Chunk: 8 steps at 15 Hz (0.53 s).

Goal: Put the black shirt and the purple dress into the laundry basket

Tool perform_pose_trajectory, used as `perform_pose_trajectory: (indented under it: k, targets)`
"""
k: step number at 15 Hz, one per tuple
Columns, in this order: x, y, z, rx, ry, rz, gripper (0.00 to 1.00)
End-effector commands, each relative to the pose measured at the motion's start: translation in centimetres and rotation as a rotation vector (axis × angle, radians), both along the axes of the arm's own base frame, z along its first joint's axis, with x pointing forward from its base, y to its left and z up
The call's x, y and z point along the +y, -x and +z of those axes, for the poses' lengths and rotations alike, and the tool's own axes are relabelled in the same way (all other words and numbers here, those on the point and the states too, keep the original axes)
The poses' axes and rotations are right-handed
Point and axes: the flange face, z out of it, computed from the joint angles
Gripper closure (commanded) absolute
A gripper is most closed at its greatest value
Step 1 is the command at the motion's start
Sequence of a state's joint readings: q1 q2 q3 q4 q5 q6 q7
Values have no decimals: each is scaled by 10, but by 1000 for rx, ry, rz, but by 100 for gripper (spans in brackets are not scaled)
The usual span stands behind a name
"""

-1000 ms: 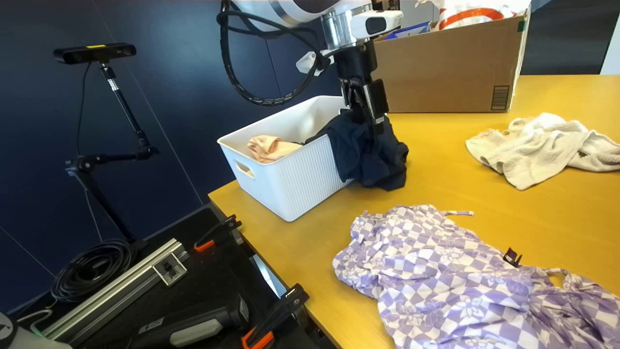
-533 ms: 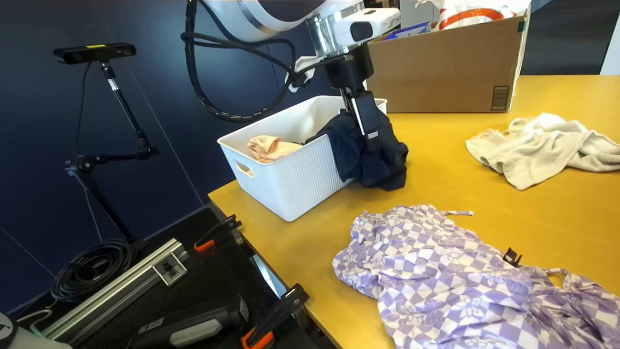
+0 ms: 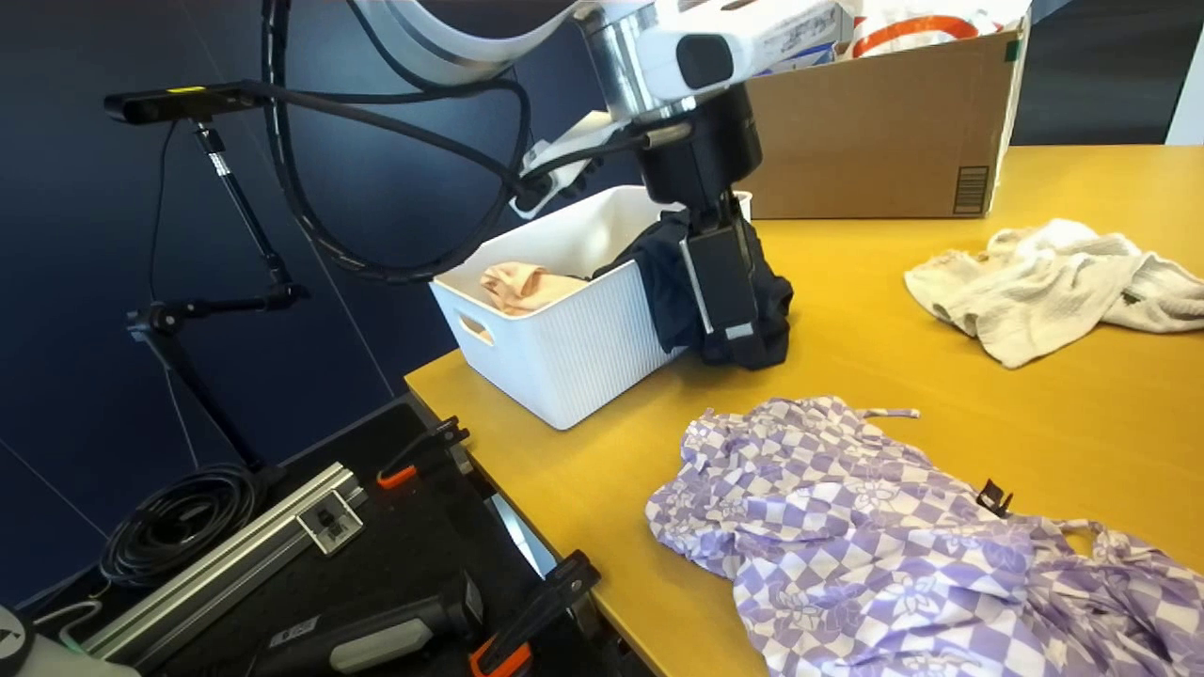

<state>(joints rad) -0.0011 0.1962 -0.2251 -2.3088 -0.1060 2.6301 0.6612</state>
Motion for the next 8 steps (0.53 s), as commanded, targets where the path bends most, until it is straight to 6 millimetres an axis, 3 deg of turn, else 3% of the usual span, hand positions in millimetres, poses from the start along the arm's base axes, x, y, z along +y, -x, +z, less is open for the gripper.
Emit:
perform_pose_trajectory:
  k: [1,8]
  targets:
    - [-5,24,-25,74,-26,-34,0]
    - [-16,24,-95,189,-63,-95,0]
